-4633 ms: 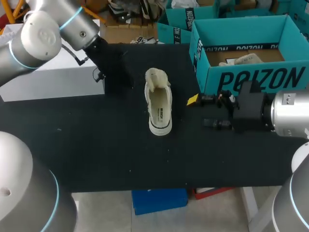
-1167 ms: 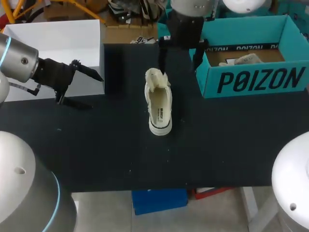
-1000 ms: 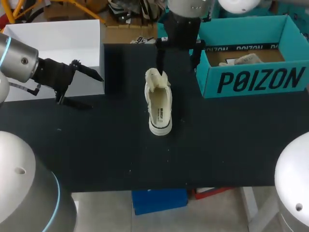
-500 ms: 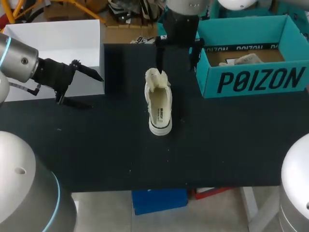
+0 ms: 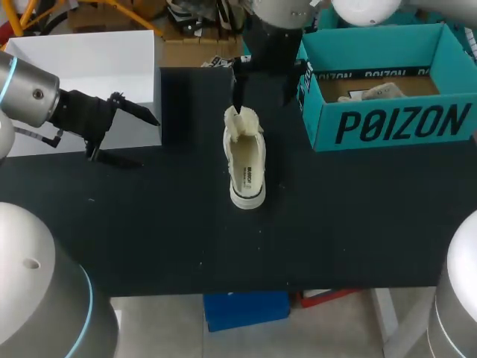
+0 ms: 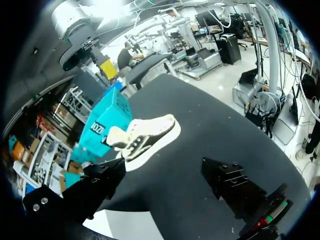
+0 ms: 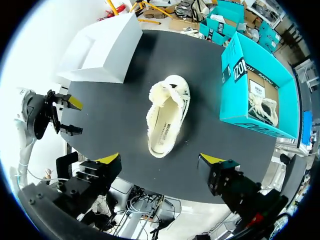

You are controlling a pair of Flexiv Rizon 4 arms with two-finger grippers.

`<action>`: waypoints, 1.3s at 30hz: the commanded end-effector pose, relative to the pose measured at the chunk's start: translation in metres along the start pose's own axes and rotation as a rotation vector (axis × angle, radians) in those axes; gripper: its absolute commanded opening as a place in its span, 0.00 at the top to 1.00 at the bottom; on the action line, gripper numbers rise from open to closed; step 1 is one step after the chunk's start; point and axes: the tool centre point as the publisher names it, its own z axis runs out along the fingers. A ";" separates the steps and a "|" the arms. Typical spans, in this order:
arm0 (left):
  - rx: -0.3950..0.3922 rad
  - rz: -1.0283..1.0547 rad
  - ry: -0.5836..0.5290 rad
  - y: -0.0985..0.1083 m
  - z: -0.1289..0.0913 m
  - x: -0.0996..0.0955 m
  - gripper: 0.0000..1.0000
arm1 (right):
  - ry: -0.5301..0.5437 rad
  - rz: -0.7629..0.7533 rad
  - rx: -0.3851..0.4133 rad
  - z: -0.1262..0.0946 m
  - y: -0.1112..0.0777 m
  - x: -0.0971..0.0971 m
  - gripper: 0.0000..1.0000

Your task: Take the shoe out of the shoebox, open the shoe tongue, remove and reinsert the insole, then place the shoe into the shoebox

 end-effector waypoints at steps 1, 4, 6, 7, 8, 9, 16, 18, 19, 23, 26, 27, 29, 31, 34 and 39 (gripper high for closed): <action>-0.003 0.002 -0.003 0.000 0.001 0.001 0.00 | 0.124 -0.051 -0.194 0.002 -0.030 -0.012 0.00; -0.003 0.002 -0.003 0.000 0.001 0.001 0.00 | 0.155 -0.053 -0.233 0.000 -0.042 -0.015 0.00; -0.003 0.002 -0.003 0.000 0.001 0.001 0.00 | 0.174 -0.058 -0.251 0.001 -0.048 -0.016 0.00; -0.003 0.002 -0.003 0.000 0.001 0.001 0.00 | 0.176 -0.057 -0.254 0.002 -0.051 -0.016 0.00; -0.003 0.002 -0.003 0.000 0.001 0.001 0.00 | 0.172 -0.054 -0.256 0.003 -0.054 -0.016 0.00; -0.003 0.002 -0.003 0.000 0.001 0.001 0.00 | 0.175 -0.056 -0.267 0.003 -0.057 -0.017 0.00; -0.003 0.002 -0.003 0.000 0.001 0.001 0.00 | 0.186 -0.004 -0.285 0.007 -0.069 -0.025 0.00; -0.002 -0.010 0.006 0.002 0.001 0.000 0.00 | 0.186 -0.004 -0.285 0.007 -0.069 -0.025 0.00; -0.009 -0.032 0.007 0.005 0.002 -0.002 0.00 | 0.186 -0.004 -0.285 0.007 -0.069 -0.025 0.00; -0.019 -0.089 0.024 0.014 0.004 -0.015 0.53 | 0.186 -0.004 -0.285 0.007 -0.069 -0.025 0.00; -0.041 -0.084 0.029 0.018 0.004 -0.028 1.00 | 0.186 -0.004 -0.285 0.007 -0.069 -0.025 0.00; -0.050 -0.082 0.036 0.019 0.005 -0.032 1.00 | 0.186 -0.004 -0.285 0.007 -0.069 -0.025 0.00; -0.065 -0.084 0.049 0.022 0.009 -0.041 1.00 | 0.186 -0.004 -0.285 0.007 -0.069 -0.025 0.00; -0.087 -0.097 0.057 0.026 0.013 -0.051 1.00 | 0.186 -0.004 -0.285 0.007 -0.069 -0.025 0.00; -0.102 -0.107 0.057 0.029 0.020 -0.067 1.00 | 0.186 -0.004 -0.285 0.007 -0.069 -0.025 0.00; -0.098 -0.149 0.062 0.044 0.043 -0.088 1.00 | 0.186 -0.004 -0.285 0.007 -0.069 -0.025 0.00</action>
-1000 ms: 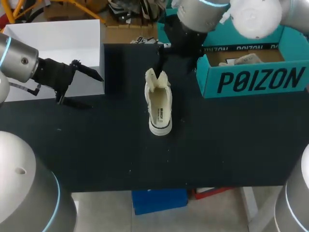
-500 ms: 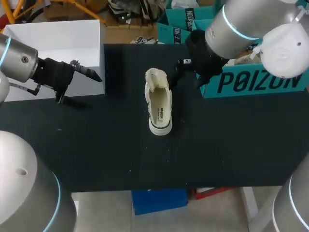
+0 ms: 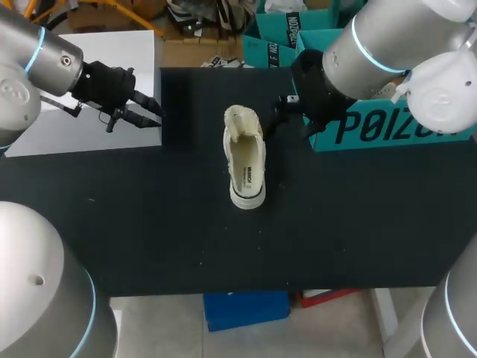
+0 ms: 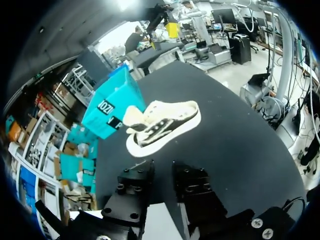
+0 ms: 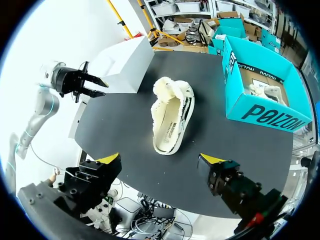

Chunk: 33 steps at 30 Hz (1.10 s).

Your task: Take the shoe out of the shoebox, open the shoe tongue, remove and reinsert the insole, then place the shoe into the shoebox

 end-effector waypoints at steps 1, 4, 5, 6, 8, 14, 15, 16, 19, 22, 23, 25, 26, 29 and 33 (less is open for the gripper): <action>0.014 -0.017 0.042 0.008 0.029 -0.029 1.00 | 0.002 0.000 0.000 0.001 0.000 0.000 0.00; 0.024 -0.018 0.049 0.010 0.046 -0.039 1.00 | 0.002 0.000 0.000 0.001 0.000 0.000 0.00; 0.026 -0.019 0.051 0.010 0.050 -0.042 1.00 | 0.002 0.000 0.000 0.001 0.000 0.000 0.00; 0.027 -0.019 0.052 0.010 0.055 -0.045 1.00 | 0.002 0.000 0.000 0.001 0.000 0.000 0.00; 0.048 -0.023 0.056 0.010 0.063 -0.052 1.00 | 0.002 0.000 0.000 0.001 0.000 0.000 0.00; 0.058 -0.001 0.083 -0.001 0.085 -0.068 1.00 | 0.002 0.000 0.000 0.001 0.000 0.000 0.00; 0.062 0.006 0.089 -0.003 0.089 -0.069 1.00 | 0.002 0.000 0.000 0.001 0.000 0.000 0.00; 0.064 0.014 0.099 -0.006 0.092 -0.069 1.00 | 0.002 0.000 0.000 0.001 0.000 0.000 0.00; 0.069 0.023 0.115 -0.010 0.102 -0.070 1.00 | 0.002 0.000 0.000 0.001 0.000 0.000 0.00; 0.070 0.027 0.130 -0.013 0.112 -0.070 1.00 | 0.002 0.000 0.000 0.001 0.000 0.000 0.00; 0.071 0.027 0.136 -0.014 0.116 -0.070 1.00 | 0.002 0.000 0.000 0.001 0.000 0.000 0.00; 0.073 0.029 0.145 -0.016 0.122 -0.069 1.00 | 0.002 0.000 0.000 0.001 0.000 0.000 0.00; 0.073 0.031 0.149 -0.017 0.125 -0.069 1.00 | 0.002 0.000 0.000 0.001 0.000 0.000 0.00; 0.075 0.032 0.164 -0.019 0.133 -0.067 1.00 | 0.002 0.000 0.000 0.001 0.000 0.000 0.00; 0.078 0.034 0.173 -0.024 0.142 -0.066 1.00 | 0.002 0.000 0.000 0.001 0.000 0.000 0.00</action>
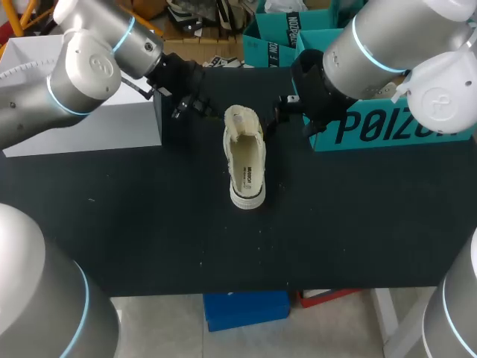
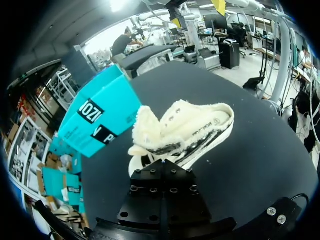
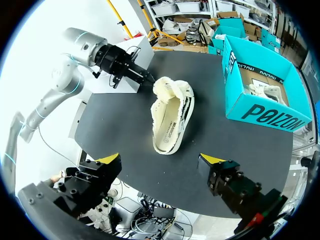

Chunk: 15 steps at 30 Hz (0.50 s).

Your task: Take the shoe out of the shoebox, open the shoe tongue, remove and reinsert the insole, then place the shoe into the shoebox

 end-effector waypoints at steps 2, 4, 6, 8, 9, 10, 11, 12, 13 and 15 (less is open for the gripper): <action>0.001 0.002 0.010 -0.003 0.014 -0.004 1.00 | 0.002 0.000 0.000 0.002 0.000 0.000 0.00; 0.004 0.003 0.013 -0.005 0.017 -0.005 1.00 | 0.002 0.000 0.000 0.002 0.000 0.000 0.00; 0.009 0.004 0.019 -0.007 0.020 -0.005 1.00 | 0.002 0.000 0.000 0.002 0.000 0.000 0.00; 0.017 0.003 0.022 -0.010 0.023 -0.004 1.00 | 0.002 0.000 0.000 0.002 0.000 0.000 0.00; 0.021 0.005 0.024 -0.012 0.024 -0.003 1.00 | 0.002 0.000 0.000 0.002 0.000 0.000 0.00; 0.022 0.007 0.025 -0.013 0.025 -0.003 1.00 | 0.002 0.000 0.000 0.002 0.000 0.000 0.00; 0.026 0.008 0.027 -0.015 0.025 -0.002 1.00 | 0.002 0.000 0.000 0.002 0.000 0.000 0.00; 0.028 0.008 0.028 -0.016 0.026 0.000 1.00 | 0.002 0.000 0.000 0.002 0.000 0.000 0.00; 0.030 0.009 0.031 -0.016 0.027 0.001 1.00 | 0.002 0.000 0.000 0.002 0.000 0.000 0.00; 0.036 0.007 0.037 -0.018 0.028 0.006 1.00 | 0.002 0.000 0.000 0.002 0.000 0.000 0.00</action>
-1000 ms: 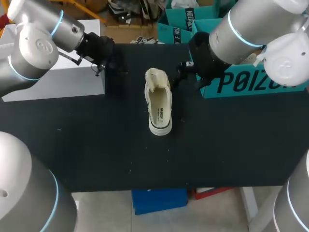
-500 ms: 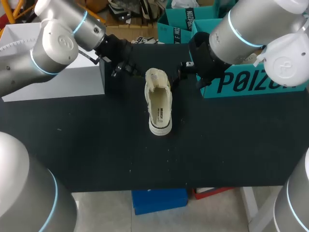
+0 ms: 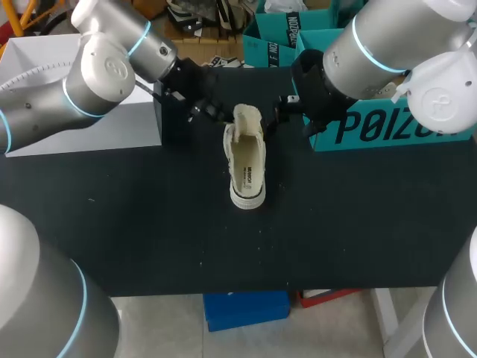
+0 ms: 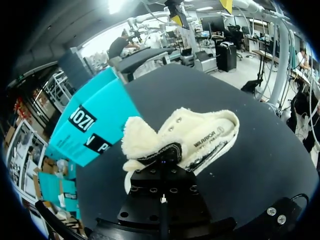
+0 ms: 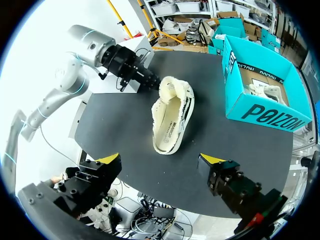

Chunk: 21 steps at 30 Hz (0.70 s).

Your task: Take the shoe out of the shoebox, open the shoe tongue, remove and reinsert the insole, then place the shoe into the shoebox

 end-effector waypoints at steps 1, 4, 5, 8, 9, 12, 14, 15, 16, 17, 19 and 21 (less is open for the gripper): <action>0.005 -0.001 0.008 -0.002 0.004 0.007 1.00 | 0.002 0.000 0.000 0.002 0.000 0.000 0.00; 0.005 -0.002 0.023 -0.002 0.005 0.016 1.00 | 0.002 0.000 0.000 0.002 0.000 0.000 0.00; 0.003 0.001 0.031 -0.002 0.005 0.020 1.00 | 0.002 0.000 0.000 0.002 0.000 0.000 0.00; -0.002 0.009 0.057 0.000 0.003 0.035 1.00 | 0.002 0.000 0.000 0.002 0.000 0.000 0.00; -0.010 0.011 0.066 0.002 0.001 0.040 1.00 | 0.002 0.000 0.000 0.002 0.000 0.000 0.00; -0.038 0.000 0.071 0.013 -0.010 0.049 1.00 | 0.002 0.000 0.000 0.002 0.000 0.000 0.00; -0.063 -0.007 0.060 0.020 -0.021 0.050 1.00 | 0.002 0.000 0.000 0.002 0.000 0.000 0.00; -0.072 -0.009 0.051 0.024 -0.027 0.048 1.00 | 0.002 0.000 0.000 0.002 0.000 0.000 0.00; -0.083 -0.008 0.041 0.026 -0.034 0.046 1.00 | 0.002 0.000 0.000 0.002 0.000 0.000 0.00; -0.092 -0.006 0.031 0.027 -0.040 0.045 1.00 | 0.002 0.000 0.000 0.002 0.000 0.000 0.00; -0.109 -0.005 0.011 0.030 -0.050 0.039 1.00 | 0.002 0.000 0.000 0.002 0.000 0.000 0.00; -0.116 -0.005 -0.009 0.034 -0.055 0.031 1.00 | 0.002 0.000 0.000 0.002 0.000 0.000 0.00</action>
